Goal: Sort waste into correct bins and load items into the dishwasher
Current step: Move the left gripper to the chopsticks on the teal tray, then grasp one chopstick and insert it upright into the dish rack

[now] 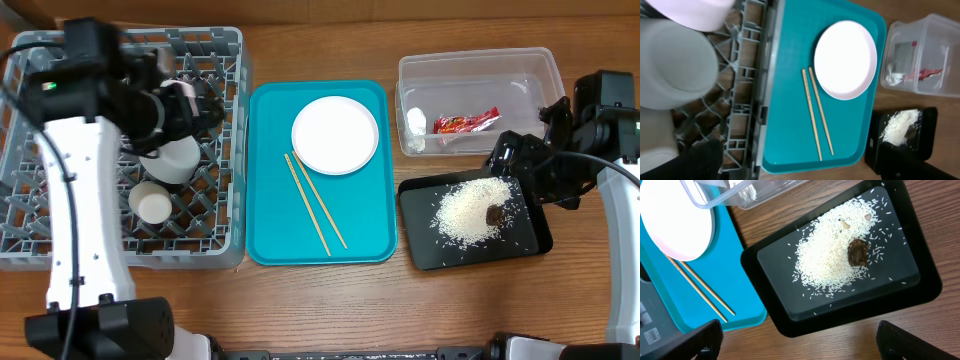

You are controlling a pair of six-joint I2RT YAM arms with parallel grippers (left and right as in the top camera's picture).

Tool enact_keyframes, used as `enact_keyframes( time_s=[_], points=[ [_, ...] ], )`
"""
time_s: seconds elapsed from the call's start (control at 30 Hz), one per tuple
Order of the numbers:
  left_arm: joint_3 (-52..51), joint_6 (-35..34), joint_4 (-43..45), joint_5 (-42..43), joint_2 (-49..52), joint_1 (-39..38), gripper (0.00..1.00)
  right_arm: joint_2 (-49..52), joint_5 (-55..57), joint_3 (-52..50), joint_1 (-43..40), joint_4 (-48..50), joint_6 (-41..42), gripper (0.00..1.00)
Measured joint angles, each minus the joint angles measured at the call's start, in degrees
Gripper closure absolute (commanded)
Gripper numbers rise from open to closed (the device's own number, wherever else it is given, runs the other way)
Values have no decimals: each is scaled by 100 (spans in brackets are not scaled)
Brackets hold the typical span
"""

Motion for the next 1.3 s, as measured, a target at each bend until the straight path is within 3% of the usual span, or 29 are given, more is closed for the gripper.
enact_keyframes(
  time_s=[0.23,0.5,0.7,0.97,1.3],
  points=[
    [0,-496,-52,-299,0,-802,0,0,0,0,0,0,0,0],
    [-157,-2249,-372,-1515,0,-2074,0,0,-4,0,0,-7,-2,0],
    [-944,-3410,-133,-2100,0,-2966,0,0,-2,0,0,-7,-2,0],
    [-2625,-3995,1185,-2094,0,-3377,0,0,-2,0,0,-11,2,0],
    [-4238,-4096,3333,-2031,0,-3377,0,0,-2,0,0,-33,0,0]
  ],
)
